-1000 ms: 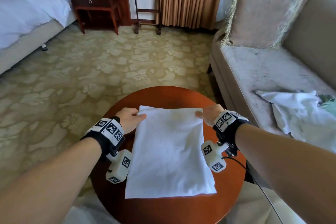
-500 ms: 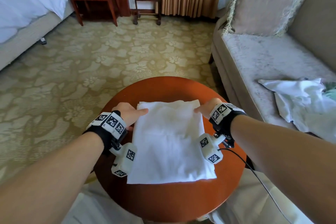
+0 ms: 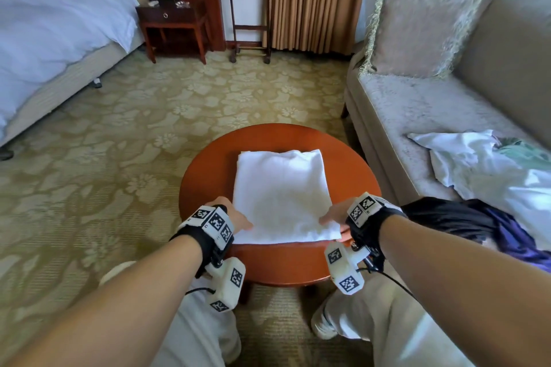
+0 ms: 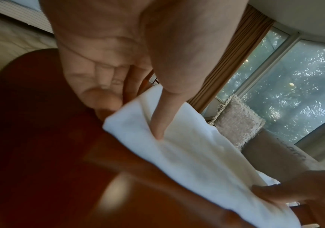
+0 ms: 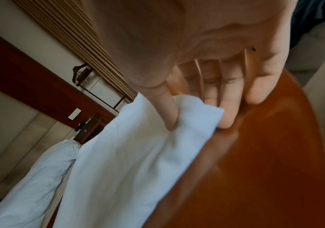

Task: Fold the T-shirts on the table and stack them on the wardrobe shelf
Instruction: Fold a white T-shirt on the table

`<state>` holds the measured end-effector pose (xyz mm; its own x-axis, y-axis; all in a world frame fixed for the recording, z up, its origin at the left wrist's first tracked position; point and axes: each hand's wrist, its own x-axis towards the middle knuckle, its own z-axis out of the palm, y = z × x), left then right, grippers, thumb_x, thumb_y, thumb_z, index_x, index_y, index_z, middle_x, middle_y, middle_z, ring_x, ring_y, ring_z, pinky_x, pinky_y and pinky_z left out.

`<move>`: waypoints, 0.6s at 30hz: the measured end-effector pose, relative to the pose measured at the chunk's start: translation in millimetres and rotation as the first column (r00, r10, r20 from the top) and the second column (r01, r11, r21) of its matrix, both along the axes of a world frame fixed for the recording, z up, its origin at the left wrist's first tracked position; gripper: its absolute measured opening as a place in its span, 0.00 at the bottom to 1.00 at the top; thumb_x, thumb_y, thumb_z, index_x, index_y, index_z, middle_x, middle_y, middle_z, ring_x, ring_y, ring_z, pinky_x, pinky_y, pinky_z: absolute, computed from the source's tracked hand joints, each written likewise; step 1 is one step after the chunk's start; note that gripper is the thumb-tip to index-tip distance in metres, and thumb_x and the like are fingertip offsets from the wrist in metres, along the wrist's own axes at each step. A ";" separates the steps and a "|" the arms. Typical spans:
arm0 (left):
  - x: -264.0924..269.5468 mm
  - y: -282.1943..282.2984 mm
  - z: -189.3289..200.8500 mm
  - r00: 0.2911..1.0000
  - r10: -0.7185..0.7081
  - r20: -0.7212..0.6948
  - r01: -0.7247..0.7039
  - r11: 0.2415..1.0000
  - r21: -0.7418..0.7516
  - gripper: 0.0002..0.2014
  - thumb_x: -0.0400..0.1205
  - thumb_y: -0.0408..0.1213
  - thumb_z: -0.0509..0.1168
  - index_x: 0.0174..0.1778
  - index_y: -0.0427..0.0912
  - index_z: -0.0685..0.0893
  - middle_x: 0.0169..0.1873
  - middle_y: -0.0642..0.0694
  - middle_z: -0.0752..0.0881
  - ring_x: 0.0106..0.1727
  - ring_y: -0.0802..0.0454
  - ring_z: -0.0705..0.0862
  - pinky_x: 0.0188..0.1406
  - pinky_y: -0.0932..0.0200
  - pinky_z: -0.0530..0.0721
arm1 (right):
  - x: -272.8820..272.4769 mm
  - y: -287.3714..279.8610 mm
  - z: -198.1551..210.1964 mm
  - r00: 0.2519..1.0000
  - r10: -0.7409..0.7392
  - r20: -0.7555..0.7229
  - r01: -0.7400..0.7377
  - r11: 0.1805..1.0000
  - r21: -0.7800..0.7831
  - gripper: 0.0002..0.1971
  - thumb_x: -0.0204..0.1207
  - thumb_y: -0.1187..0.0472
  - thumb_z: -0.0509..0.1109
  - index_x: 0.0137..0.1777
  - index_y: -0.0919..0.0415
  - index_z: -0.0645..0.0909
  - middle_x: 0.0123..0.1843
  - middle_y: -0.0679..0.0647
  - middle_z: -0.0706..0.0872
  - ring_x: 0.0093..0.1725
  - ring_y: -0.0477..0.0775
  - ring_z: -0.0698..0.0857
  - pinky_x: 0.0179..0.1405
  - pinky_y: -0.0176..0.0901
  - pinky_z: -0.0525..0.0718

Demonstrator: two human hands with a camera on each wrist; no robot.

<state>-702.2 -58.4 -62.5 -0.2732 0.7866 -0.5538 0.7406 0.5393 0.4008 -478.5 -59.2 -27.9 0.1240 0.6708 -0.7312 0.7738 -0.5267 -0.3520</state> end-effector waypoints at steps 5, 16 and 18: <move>9.1 -28.8 -3.9 0.991 -0.022 -0.131 0.029 0.998 0.050 0.17 0.72 0.46 0.76 0.41 0.39 0.78 0.39 0.45 0.84 0.35 0.49 0.82 0.29 0.61 0.78 | -0.1 -29.1 -1.1 0.951 0.190 0.242 -0.212 0.975 0.064 0.25 0.90 0.52 0.51 0.81 0.66 0.64 0.81 0.59 0.68 0.78 0.56 0.70 0.71 0.41 0.68; -6.4 -44.5 -5.9 0.994 0.086 0.072 -0.091 0.993 0.073 0.28 0.73 0.43 0.79 0.61 0.30 0.79 0.33 0.45 0.76 0.42 0.45 0.81 0.43 0.55 0.82 | 10.8 -48.0 -17.4 0.961 -0.180 -0.208 0.189 0.982 0.022 0.07 0.83 0.65 0.63 0.44 0.65 0.73 0.31 0.59 0.76 0.23 0.53 0.75 0.14 0.33 0.70; -10.4 -46.2 -4.5 0.959 0.127 0.253 -0.160 0.981 0.114 0.23 0.74 0.36 0.78 0.61 0.35 0.77 0.37 0.44 0.78 0.38 0.45 0.83 0.39 0.53 0.86 | 16.0 -51.2 -19.3 0.899 -0.296 -0.324 0.316 0.949 0.012 0.06 0.78 0.68 0.66 0.52 0.68 0.75 0.40 0.65 0.84 0.29 0.58 0.87 0.23 0.37 0.82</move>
